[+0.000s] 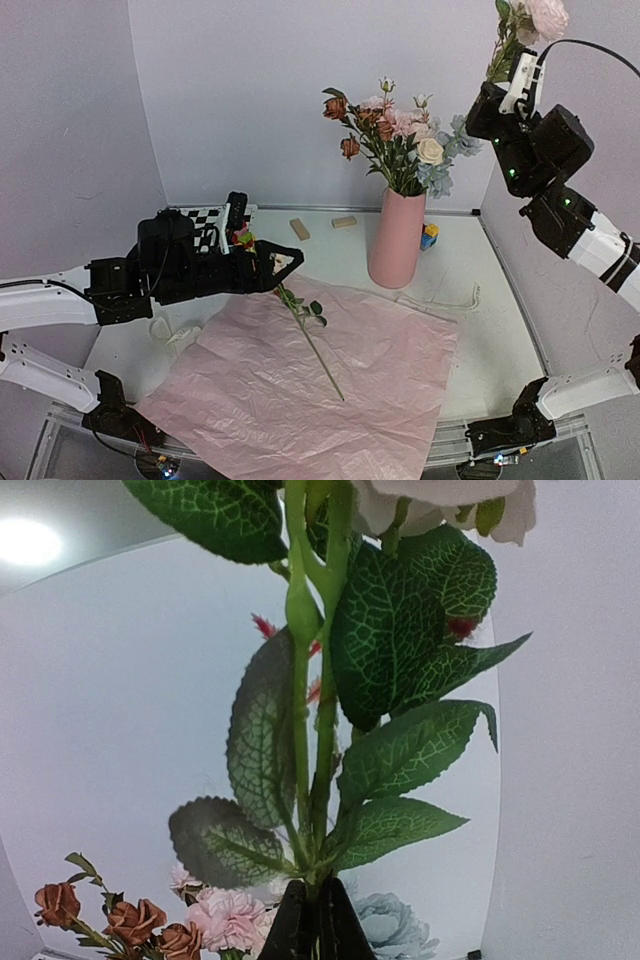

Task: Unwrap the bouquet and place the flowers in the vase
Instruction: Insert the fake flower into the vase.

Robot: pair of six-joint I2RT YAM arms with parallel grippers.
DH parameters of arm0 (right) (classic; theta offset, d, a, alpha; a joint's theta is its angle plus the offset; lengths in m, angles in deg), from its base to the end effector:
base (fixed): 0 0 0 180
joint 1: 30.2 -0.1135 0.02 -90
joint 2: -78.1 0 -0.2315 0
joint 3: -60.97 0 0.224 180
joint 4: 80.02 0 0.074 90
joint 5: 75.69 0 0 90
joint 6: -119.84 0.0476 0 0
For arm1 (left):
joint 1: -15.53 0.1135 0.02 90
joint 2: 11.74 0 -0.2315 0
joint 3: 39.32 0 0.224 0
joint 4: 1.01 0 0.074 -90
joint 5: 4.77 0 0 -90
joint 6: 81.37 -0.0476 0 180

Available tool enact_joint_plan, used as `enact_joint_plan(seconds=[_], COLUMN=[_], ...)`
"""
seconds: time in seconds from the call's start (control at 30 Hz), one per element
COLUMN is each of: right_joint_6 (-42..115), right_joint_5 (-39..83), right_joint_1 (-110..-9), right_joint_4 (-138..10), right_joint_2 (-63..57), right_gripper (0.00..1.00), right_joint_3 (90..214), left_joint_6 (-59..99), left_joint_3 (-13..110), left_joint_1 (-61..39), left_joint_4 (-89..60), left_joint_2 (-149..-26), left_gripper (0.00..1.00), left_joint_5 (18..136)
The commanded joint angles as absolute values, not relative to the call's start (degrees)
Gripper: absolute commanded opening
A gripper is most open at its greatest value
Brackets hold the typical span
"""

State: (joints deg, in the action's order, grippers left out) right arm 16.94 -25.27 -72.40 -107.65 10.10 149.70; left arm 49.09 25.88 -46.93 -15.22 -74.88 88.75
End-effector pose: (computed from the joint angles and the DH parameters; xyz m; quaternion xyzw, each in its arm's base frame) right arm 0.1806 0.1228 0.4902 0.1259 0.4429 0.1060 0.8813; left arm 0.1219 -0.2275 0.3025 0.1294 0.7670 -0.4763 0.4100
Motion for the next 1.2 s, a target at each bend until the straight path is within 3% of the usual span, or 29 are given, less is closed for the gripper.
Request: enact_joint_plan(seconds=[0.0,0.63,1.17], right_joint_6=[19.72,25.26,29.4], right_joint_5=[-22.25,-16.64,-11.27], right_joint_1=[-70.39,-63.31,-63.19], right_joint_4=[-113.5,-119.38,-116.0], right_joint_2=[8.18,4.85,6.18], right_gripper=[0.0,0.0,0.01], right_joint_3=[153.09,144.89,130.0], left_joint_6=[47.82,46.08,46.14], left_joint_3=[29.48,33.98,34.97], left_joint_1=[-47.07,-47.07,-47.05], left_joint_4=[-16.14,-19.96,-19.98], left_joint_2=[-76.0,-80.82,-84.39], left_gripper=[0.97,0.96,0.96], left_joint_5=[90.43,93.18,91.86])
